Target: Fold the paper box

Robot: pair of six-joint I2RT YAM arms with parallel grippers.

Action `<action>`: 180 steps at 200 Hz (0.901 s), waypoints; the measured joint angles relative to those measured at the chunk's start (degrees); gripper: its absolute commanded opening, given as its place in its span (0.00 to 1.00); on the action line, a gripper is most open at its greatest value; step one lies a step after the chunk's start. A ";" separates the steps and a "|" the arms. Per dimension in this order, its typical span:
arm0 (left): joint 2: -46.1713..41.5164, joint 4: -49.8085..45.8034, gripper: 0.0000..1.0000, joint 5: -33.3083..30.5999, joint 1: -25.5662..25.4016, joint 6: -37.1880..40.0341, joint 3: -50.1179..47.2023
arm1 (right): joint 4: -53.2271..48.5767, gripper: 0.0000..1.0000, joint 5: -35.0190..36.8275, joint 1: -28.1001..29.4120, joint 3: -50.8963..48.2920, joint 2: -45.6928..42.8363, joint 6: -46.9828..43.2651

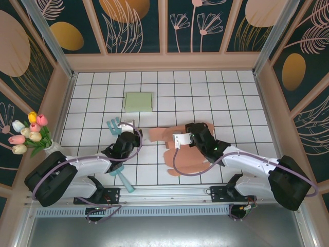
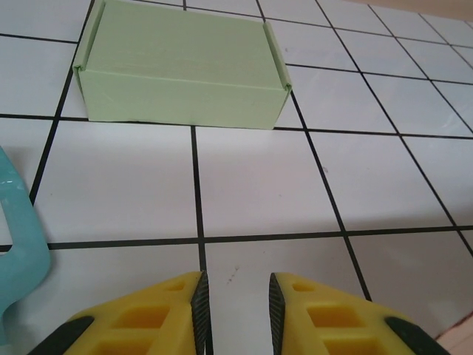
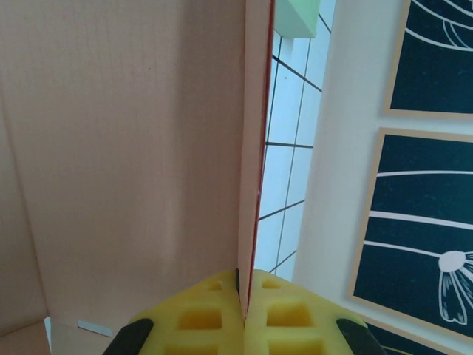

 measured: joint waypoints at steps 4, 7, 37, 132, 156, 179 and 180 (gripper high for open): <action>0.37 0.17 0.31 0.00 0.00 0.13 0.00 | 0.59 0.00 0.20 0.00 -0.28 0.00 -0.22; 0.66 0.31 0.31 0.00 0.00 0.20 0.00 | 1.03 0.00 0.31 0.02 -0.46 0.00 -0.44; 4.04 1.38 0.30 0.17 0.00 0.85 0.68 | 4.11 0.00 1.73 0.31 -0.85 1.18 -0.63; 12.57 5.44 0.28 1.36 0.00 1.53 4.92 | 14.82 0.00 3.41 0.63 -5.51 9.27 -0.59; 12.59 5.84 0.28 1.33 0.00 1.95 4.92 | 16.33 0.00 3.32 0.98 -6.08 9.42 -0.55; 12.55 6.34 0.29 1.42 0.00 2.86 4.79 | 17.64 0.00 2.86 1.36 -6.36 8.17 -0.39; 12.55 6.43 0.29 1.51 0.00 2.91 4.74 | 17.68 0.00 2.86 1.38 -6.36 8.11 -0.39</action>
